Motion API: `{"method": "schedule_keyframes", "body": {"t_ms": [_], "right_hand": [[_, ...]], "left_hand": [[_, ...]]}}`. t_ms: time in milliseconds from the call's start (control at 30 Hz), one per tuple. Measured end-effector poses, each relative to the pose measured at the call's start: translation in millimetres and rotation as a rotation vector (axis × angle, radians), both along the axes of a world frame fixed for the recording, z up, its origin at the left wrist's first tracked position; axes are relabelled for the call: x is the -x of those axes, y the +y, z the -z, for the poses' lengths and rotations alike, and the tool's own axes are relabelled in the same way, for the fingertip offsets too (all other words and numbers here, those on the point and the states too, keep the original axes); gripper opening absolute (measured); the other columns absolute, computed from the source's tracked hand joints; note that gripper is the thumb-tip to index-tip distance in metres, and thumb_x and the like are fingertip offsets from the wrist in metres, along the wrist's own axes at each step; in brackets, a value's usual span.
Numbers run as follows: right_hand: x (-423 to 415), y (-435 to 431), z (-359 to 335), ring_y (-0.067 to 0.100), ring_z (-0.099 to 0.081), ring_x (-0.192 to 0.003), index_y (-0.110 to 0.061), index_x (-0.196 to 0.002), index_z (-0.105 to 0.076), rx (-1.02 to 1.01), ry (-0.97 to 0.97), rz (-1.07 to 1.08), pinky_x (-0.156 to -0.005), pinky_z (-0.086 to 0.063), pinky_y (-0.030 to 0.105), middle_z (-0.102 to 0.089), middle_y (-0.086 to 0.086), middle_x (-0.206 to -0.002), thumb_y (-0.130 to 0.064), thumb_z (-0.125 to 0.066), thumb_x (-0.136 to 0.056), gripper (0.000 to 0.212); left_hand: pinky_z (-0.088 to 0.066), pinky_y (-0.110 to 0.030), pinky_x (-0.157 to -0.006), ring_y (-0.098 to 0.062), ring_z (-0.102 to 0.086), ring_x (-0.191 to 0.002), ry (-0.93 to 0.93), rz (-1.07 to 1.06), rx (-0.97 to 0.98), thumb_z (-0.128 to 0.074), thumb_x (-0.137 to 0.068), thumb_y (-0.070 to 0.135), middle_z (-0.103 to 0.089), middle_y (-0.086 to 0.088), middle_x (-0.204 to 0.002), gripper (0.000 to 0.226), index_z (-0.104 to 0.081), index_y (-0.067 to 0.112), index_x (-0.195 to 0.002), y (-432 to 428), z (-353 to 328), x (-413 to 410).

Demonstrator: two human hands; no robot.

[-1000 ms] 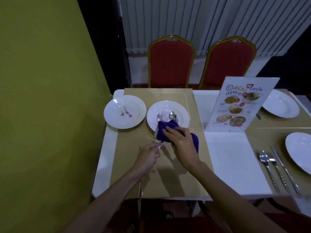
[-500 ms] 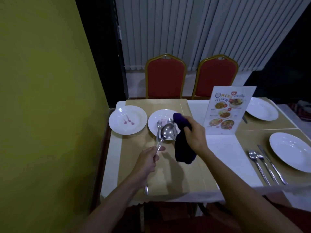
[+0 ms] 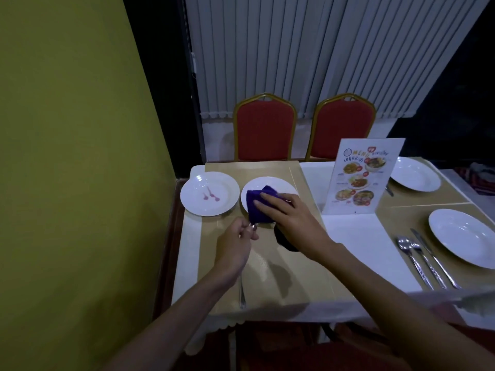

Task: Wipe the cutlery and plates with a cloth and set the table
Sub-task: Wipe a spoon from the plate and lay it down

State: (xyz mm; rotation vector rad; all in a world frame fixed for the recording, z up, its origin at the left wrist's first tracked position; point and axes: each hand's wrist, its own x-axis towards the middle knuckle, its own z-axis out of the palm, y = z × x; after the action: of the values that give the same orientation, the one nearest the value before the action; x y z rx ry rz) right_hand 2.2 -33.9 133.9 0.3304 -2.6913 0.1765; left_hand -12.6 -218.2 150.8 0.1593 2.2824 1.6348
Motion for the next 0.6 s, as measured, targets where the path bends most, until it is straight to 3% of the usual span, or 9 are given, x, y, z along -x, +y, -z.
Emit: {"method": "schedule_keyframes", "body": {"t_ms": [100, 167, 233, 300, 367, 433, 467, 533, 600], "right_hand": [[-0.5, -8.1, 4.3, 0.037, -0.05, -0.118, -0.019, -0.144, -0.049, 0.134, -0.008, 0.135, -0.09, -0.053, 0.055, -0.053, 0.005, -0.145, 0.007, -0.076, -0.074, 0.079], [-8.3, -22.4, 2.3, 0.034, -0.044, -0.124, -0.02, -0.145, -0.049, -0.006, 0.029, 0.007, -0.095, -0.051, 0.054, -0.05, 0.004, -0.148, 0.005, -0.077, -0.071, 0.083], [-6.6, -24.7, -0.6, 0.032, -0.043, -0.121, -0.019, -0.141, -0.054, -0.059, 0.076, -0.063, -0.091, -0.053, 0.05, -0.052, 0.004, -0.147, 0.006, -0.076, -0.072, 0.077], [0.6, -29.1, -2.3, 0.035, -0.05, -0.115, -0.019, -0.14, -0.055, 0.104, 0.085, 0.09, -0.084, -0.054, 0.053, -0.054, 0.004, -0.145, 0.009, -0.074, -0.073, 0.075], [4.9, -37.0, 0.1, 0.037, -0.051, -0.118, -0.021, -0.143, -0.051, 0.123, 0.046, 0.112, -0.09, -0.051, 0.054, -0.05, 0.002, -0.149, 0.008, -0.074, -0.074, 0.078], [4.4, -41.3, -2.8, 0.036, -0.05, -0.118, -0.023, -0.141, -0.053, 0.015, 0.014, -0.005, -0.095, -0.048, 0.05, -0.052, 0.001, -0.147, 0.003, -0.074, -0.076, 0.072], [6.4, -38.8, -9.1, 0.036, -0.053, -0.114, -0.021, -0.137, -0.058, 0.048, -0.003, -0.032, -0.094, -0.047, 0.047, -0.058, 0.003, -0.141, 0.003, -0.071, -0.078, 0.064], [15.4, -30.2, -26.3, 0.032, -0.06, -0.108, -0.016, -0.126, -0.066, 0.305, -0.102, 0.03, -0.089, -0.047, 0.035, -0.067, 0.007, -0.127, 0.008, -0.058, -0.08, 0.053], [23.4, -19.7, -39.7, 0.02, -0.062, -0.105, -0.017, -0.126, -0.066, 0.583, -0.249, 0.135, -0.087, -0.042, 0.025, -0.07, 0.004, -0.121, 0.009, -0.047, -0.085, 0.053]], "left_hand": [[-0.043, -0.025, -0.066, -0.012, -0.059, -0.081, 0.075, -0.033, 0.057, -0.044, -0.102, 0.022, -0.064, 0.006, -0.082, 0.018, -0.059, 0.017, -0.094, -5.7, 1.2, -5.8], [-0.041, -0.022, -0.065, -0.012, -0.058, -0.081, 0.1, -0.049, 0.055, -0.042, -0.103, 0.021, -0.064, 0.002, -0.085, 0.018, -0.059, 0.017, -0.097, -11.4, -3.3, -4.4], [-0.039, -0.021, -0.063, -0.013, -0.057, -0.08, 0.118, -0.026, 0.063, -0.04, -0.103, 0.021, -0.065, -0.003, -0.088, 0.02, -0.058, 0.015, -0.096, -16.9, -5.3, -1.1], [-0.038, -0.019, -0.058, -0.014, -0.057, -0.08, 0.128, -0.003, 0.097, -0.039, -0.103, 0.022, -0.065, -0.004, -0.09, 0.02, -0.056, 0.015, -0.093, -17.9, -7.2, 1.2], [-0.037, -0.019, -0.057, -0.015, -0.057, -0.078, 0.149, -0.007, 0.109, -0.039, -0.103, 0.022, -0.065, -0.005, -0.088, 0.021, -0.056, 0.015, -0.091, -20.0, -6.2, 1.7], [-0.036, -0.015, -0.054, -0.011, -0.054, -0.071, 0.165, -0.008, 0.094, -0.04, -0.103, 0.022, -0.064, -0.009, -0.085, 0.023, -0.055, 0.012, -0.089, -25.5, -5.1, -0.7], [-0.034, -0.011, -0.048, -0.009, -0.051, -0.065, 0.154, -0.002, 0.084, -0.041, -0.103, 0.022, -0.062, -0.012, -0.083, 0.023, -0.055, 0.012, -0.087, -28.1, -3.6, -2.8], [-0.032, -0.009, -0.042, -0.003, -0.045, -0.054, 0.131, 0.004, 0.047, -0.047, -0.101, 0.025, -0.057, -0.01, -0.076, 0.022, -0.059, 0.016, -0.086, -33.5, 1.0, -7.5], [-0.034, -0.009, -0.045, 0.0, -0.046, -0.053, 0.116, 0.016, -0.005, -0.054, -0.097, 0.033, -0.056, -0.004, -0.075, 0.018, -0.064, 0.022, -0.087, -35.6, 3.8, -9.1]]}}
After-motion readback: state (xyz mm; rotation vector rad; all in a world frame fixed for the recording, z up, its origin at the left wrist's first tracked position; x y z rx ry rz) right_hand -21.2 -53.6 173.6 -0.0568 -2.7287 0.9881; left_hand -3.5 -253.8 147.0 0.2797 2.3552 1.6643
